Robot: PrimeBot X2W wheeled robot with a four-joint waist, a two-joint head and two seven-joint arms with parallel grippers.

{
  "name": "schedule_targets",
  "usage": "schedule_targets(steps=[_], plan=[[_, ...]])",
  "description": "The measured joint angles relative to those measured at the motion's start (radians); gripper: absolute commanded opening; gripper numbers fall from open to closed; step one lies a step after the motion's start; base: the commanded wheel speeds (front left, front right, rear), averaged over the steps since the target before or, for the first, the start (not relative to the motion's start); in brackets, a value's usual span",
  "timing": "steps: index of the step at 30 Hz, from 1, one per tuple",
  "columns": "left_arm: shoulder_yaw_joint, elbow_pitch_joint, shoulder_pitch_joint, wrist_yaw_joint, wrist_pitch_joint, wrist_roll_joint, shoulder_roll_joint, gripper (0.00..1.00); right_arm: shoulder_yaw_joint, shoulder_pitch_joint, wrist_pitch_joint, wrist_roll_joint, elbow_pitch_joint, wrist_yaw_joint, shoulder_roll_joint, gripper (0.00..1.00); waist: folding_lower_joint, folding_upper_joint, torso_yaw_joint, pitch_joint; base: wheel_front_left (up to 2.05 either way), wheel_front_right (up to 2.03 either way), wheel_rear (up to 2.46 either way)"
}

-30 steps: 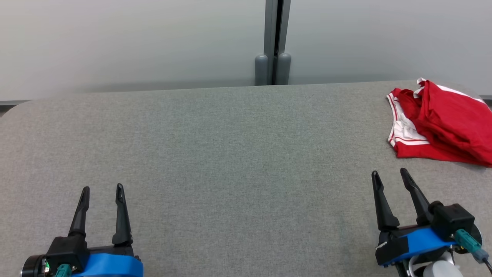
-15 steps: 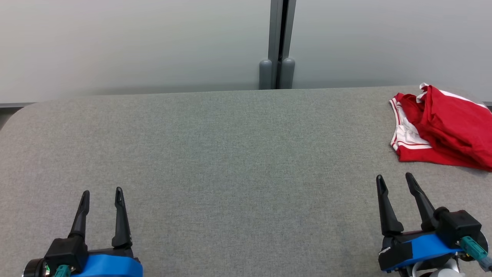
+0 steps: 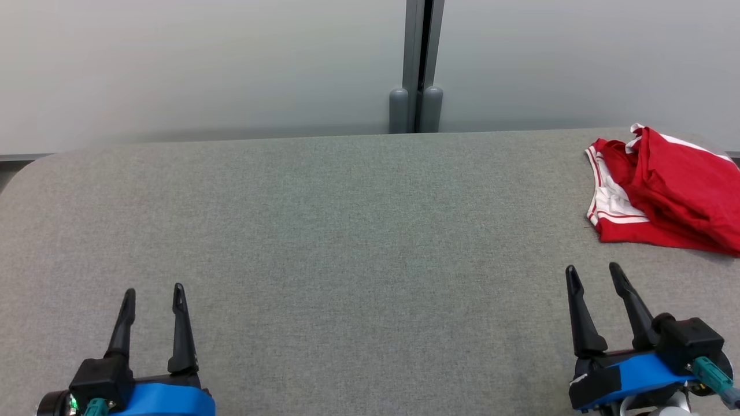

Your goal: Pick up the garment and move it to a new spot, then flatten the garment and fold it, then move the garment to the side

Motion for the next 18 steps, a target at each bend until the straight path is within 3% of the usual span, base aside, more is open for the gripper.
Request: schedule_targets(steps=[1,6,18], plan=[[-0.001,0.004,0.001,0.001,0.001,0.0,-0.001,0.0,0.0,0.0,0.0,0.0,0.005,0.0,0.0,0.0,0.0,0.0,0.0,0.0,0.0,0.0,0.0],[-0.003,0.049,0.016,0.001,0.014,-0.015,-0.018,0.0,0.001,0.013,0.006,0.015,0.048,0.0,0.006,0.0,0.0001,0.0,0.0,0.0,0.0,0.0,0.0],[0.009,0.057,0.011,-0.013,0.071,-0.243,-0.021,0.0,-0.009,0.011,0.056,0.241,0.052,0.0,0.006,0.0,0.0001,0.0,-0.001,-0.006,0.0,0.0,0.0]])
